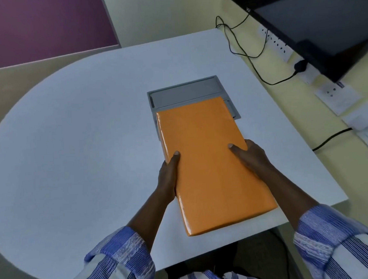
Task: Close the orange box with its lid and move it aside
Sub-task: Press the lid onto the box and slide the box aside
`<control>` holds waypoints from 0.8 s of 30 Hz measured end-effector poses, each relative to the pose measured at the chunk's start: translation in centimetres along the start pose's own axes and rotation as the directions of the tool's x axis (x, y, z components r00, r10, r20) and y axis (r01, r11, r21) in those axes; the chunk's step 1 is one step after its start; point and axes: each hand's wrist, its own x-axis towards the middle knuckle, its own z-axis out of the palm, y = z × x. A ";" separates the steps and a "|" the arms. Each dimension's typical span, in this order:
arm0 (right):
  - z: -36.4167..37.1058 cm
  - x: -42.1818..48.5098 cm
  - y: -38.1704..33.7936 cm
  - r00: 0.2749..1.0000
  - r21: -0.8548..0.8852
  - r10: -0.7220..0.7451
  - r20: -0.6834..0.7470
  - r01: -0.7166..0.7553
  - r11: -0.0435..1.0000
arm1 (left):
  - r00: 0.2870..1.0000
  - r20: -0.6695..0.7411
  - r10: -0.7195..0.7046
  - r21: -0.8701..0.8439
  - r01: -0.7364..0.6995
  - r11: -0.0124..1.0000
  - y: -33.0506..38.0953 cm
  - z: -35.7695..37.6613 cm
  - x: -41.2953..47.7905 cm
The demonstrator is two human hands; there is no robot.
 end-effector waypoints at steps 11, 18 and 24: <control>-12.0 4.6 6.6 0.997 -0.058 0.028 -0.067 -0.032 0.998 | 0.999 0.035 -0.024 0.001 0.024 1.000 -2.4 14.9 1.8; -13.0 5.8 7.7 0.978 -0.324 -0.093 -0.189 0.027 0.946 | 0.999 0.044 -0.002 -0.010 0.003 1.000 -2.5 17.9 2.3; -8.1 3.4 6.1 0.840 -0.627 -0.536 0.079 0.460 0.629 | 0.996 0.092 0.009 -0.068 -0.003 0.998 -2.3 19.9 2.6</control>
